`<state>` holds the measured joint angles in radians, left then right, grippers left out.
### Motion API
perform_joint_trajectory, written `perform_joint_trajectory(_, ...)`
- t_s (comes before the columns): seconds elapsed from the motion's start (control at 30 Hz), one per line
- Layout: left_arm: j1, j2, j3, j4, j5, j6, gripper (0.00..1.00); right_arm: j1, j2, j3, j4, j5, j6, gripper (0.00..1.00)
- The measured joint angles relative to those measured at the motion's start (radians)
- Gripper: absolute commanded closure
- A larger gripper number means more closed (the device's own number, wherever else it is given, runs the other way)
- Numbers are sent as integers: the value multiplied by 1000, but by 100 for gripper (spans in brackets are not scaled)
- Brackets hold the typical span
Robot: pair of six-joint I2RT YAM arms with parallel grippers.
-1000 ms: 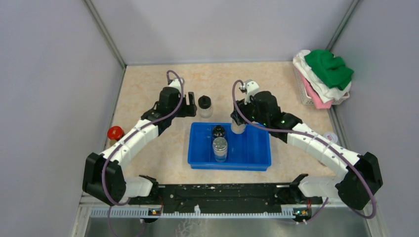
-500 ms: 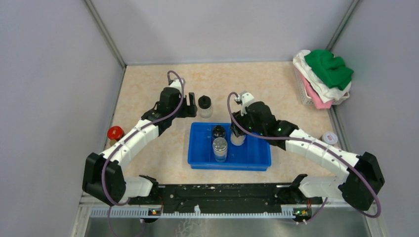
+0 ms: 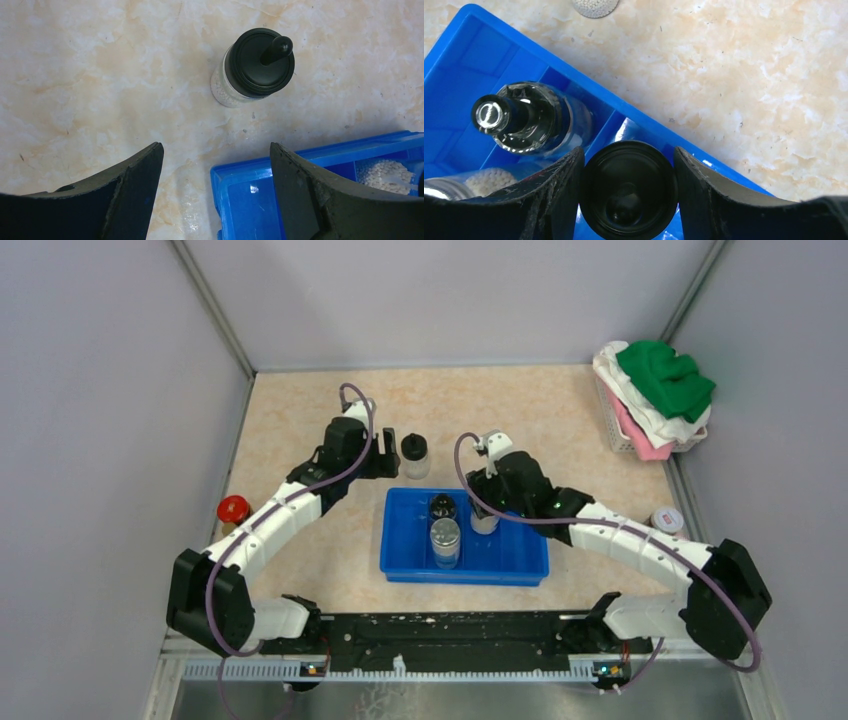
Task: Organize the condiment bottles
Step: Place the bottle in the storage box.
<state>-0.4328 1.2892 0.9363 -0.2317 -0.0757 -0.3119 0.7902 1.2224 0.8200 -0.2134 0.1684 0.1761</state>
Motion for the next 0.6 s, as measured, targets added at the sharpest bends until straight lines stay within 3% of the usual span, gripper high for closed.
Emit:
perform_joint_trajectory(0.27, 0, 0, 0, 1, 0, 0, 16, 0, 62, -27, 104, 22, -20, 61)
perform_joint_trajectory(0.33, 0, 0, -1, 3, 0, 0, 16, 0, 74, -34, 124, 22, -24, 54)
perform_joint_trajectory(0.4, 0, 1, -2, 6, 1, 0, 16, 0, 81, -37, 132, 22, -26, 37)
perform_joint_trajectory(0.6, 0, 37, -2, 38, 14, 1, 14, 0, 83, -40, 177, 31, -27, 20)
